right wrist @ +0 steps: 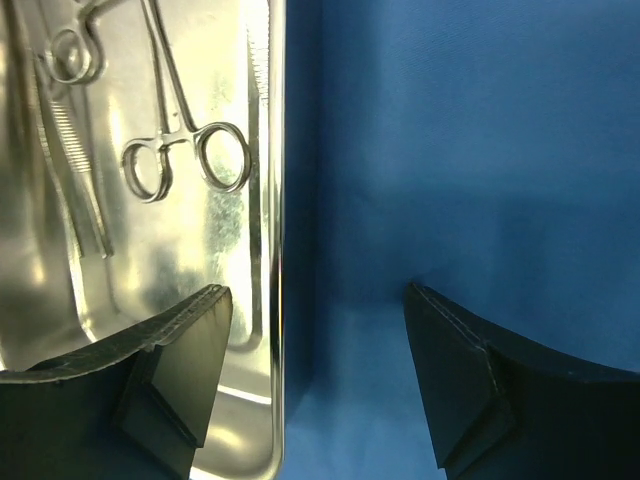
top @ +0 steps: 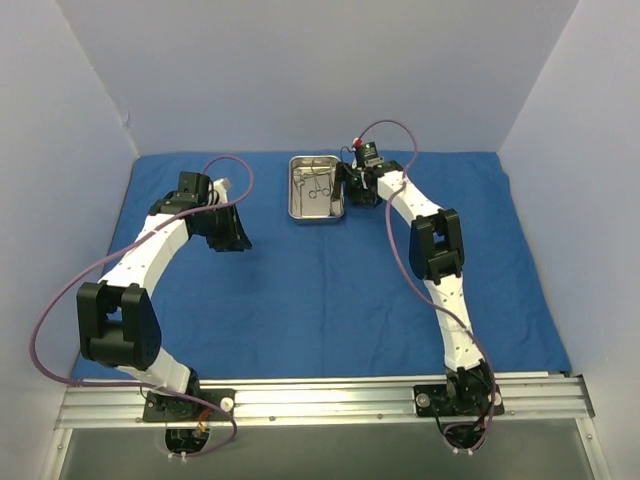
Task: Open and lay out the surgical kit
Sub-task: Pick up the container from the surgical kit.
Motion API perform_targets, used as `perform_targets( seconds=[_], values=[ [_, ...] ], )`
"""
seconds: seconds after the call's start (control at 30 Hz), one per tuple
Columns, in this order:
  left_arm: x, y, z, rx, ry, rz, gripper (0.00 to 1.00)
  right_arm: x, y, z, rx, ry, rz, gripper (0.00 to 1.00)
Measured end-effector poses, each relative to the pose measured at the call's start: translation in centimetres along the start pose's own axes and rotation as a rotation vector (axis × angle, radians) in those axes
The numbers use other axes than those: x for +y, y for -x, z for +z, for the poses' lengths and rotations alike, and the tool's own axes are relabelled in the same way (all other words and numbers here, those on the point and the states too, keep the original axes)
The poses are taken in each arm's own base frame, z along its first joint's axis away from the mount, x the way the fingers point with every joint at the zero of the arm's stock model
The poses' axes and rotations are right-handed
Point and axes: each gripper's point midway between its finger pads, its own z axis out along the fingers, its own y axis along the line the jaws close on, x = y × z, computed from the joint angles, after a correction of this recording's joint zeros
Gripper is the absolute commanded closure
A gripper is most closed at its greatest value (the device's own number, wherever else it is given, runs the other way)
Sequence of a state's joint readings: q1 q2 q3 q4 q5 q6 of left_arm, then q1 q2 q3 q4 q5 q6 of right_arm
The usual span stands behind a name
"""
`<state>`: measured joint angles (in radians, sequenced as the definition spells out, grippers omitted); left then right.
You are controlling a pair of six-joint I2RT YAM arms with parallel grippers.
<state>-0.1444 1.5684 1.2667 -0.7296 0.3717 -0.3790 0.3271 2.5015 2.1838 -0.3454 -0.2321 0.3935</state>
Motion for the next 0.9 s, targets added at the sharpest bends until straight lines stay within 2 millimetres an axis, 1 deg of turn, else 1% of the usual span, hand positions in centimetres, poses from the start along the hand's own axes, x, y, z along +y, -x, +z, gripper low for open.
perform_targets(
  seconds=[0.03,0.1,0.2,0.23,0.27,0.37,0.4,0.43,0.5,0.53,0.77,0.9],
  values=[
    [0.1,-0.1,0.2,0.005,0.002,0.001,0.65,0.0,-0.3,0.5,0.006,-0.001,0.002,0.34],
    [0.4,-0.2,0.6,0.019,0.007,0.005,0.66,0.4,0.1,0.6,-0.005,0.005,0.005,0.39],
    [0.8,-0.6,1.2,0.043,0.016,0.007,0.68,0.8,0.8,0.8,-0.023,0.012,0.015,0.60],
    [1.0,-0.7,1.4,0.053,0.019,0.005,0.70,0.8,0.8,1.1,-0.024,0.013,0.020,0.72],
    [1.1,-0.9,1.6,0.061,0.022,0.002,0.70,0.8,0.8,1.4,-0.024,0.012,0.021,0.76],
    [1.4,-1.2,1.9,0.079,0.028,-0.001,0.70,0.6,0.2,2.2,-0.012,0.012,0.039,0.82],
    [1.4,-1.2,1.9,0.082,0.030,-0.002,0.70,0.6,0.3,2.2,-0.013,0.011,0.038,0.86],
    [1.4,-1.2,1.9,0.082,0.030,-0.002,0.71,0.5,0.3,2.2,-0.015,0.006,0.038,0.92],
    [1.4,-1.2,1.9,0.082,0.029,-0.001,0.71,0.3,0.3,2.2,-0.017,-0.007,0.042,0.99],
    [1.5,-1.2,1.8,0.082,0.029,-0.002,0.71,0.3,0.2,2.3,-0.015,-0.007,0.048,1.00],
    [1.4,-1.2,1.8,0.082,0.026,-0.004,0.72,0.1,0.5,2.2,-0.023,-0.021,0.044,1.00],
    [1.4,-1.1,1.6,0.074,0.025,-0.007,0.73,-0.3,0.6,1.7,-0.026,-0.050,0.036,1.00]
  ],
)
